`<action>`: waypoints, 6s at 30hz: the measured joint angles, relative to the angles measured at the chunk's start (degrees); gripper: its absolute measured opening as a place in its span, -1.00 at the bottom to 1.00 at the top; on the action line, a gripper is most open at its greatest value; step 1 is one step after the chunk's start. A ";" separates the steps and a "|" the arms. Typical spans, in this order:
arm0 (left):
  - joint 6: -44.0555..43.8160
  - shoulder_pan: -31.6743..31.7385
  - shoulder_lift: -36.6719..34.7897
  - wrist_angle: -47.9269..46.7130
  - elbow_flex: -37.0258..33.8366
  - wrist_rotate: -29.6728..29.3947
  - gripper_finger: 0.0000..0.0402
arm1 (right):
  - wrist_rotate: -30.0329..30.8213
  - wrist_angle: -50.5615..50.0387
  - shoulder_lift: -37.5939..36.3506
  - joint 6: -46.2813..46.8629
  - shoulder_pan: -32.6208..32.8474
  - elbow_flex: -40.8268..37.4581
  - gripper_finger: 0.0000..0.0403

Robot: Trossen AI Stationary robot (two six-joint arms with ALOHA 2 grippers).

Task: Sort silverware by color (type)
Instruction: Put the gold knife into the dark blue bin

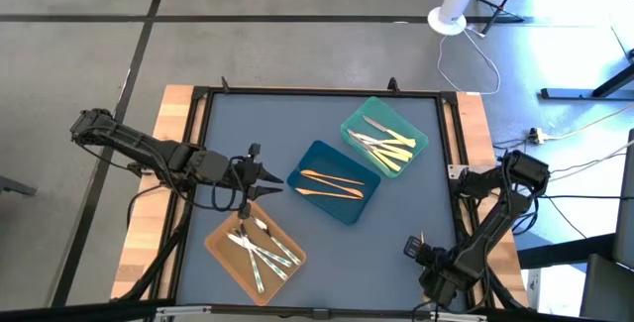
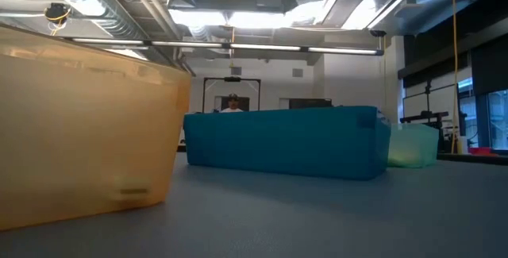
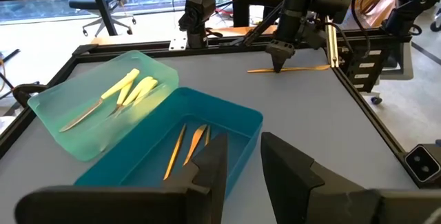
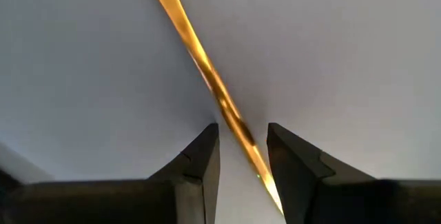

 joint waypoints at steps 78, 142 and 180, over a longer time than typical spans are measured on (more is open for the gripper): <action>6.60 -0.01 -28.18 -13.50 -0.89 -1.76 -0.58 | -7.80 1.76 1.80 0.22 -8.00 0.01 -0.90; 9.01 11.52 -54.41 12.66 -44.52 0.56 -0.58 | 0.08 -7.41 1.77 1.84 -39.96 35.96 -0.98; 9.07 11.52 -54.35 11.15 -44.52 0.58 -0.58 | 5.52 -0.91 1.84 11.82 -54.12 30.88 -0.97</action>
